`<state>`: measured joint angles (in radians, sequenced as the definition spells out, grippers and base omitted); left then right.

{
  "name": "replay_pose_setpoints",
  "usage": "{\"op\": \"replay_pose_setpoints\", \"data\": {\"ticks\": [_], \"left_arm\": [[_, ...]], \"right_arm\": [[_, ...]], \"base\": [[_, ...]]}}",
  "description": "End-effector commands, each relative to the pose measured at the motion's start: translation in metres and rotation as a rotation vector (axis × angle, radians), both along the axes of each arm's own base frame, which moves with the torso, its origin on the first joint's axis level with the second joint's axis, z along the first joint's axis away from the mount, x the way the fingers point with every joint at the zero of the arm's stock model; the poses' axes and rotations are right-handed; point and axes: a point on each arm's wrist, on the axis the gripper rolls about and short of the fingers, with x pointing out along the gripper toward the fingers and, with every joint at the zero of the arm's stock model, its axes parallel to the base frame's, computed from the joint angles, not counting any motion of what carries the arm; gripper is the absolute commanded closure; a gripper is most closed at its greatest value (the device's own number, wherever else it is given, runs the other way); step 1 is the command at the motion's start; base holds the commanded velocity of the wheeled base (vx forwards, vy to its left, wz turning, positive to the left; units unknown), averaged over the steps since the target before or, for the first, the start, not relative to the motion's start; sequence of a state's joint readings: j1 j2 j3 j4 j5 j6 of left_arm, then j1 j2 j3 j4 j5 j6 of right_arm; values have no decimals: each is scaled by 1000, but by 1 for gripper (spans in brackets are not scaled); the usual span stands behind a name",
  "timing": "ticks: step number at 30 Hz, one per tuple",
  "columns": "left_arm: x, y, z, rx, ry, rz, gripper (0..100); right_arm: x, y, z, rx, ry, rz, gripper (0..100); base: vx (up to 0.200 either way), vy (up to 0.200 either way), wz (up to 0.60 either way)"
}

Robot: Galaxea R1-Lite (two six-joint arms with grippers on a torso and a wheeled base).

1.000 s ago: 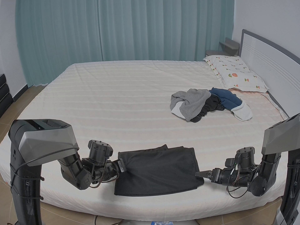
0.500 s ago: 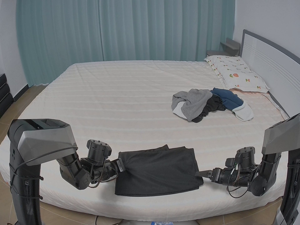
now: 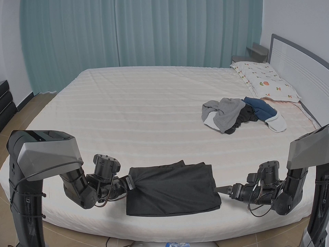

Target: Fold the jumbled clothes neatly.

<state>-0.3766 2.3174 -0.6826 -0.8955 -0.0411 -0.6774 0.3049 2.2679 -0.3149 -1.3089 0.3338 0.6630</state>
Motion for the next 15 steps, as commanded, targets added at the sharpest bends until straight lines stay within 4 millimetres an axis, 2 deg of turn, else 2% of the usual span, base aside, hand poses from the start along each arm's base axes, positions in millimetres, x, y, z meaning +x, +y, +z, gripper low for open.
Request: {"op": "replay_pose_setpoints", "data": {"ticks": [1,15], "left_arm": [[-2,1,-1,10,4,10,100],[-1,4,-1,14,3,24,100]], "right_arm": [[2,1,3,27,5,-17,0],[0,5,2,37,-12,-8,0]], "base": [[0,200,0],[0,200,0]]}}
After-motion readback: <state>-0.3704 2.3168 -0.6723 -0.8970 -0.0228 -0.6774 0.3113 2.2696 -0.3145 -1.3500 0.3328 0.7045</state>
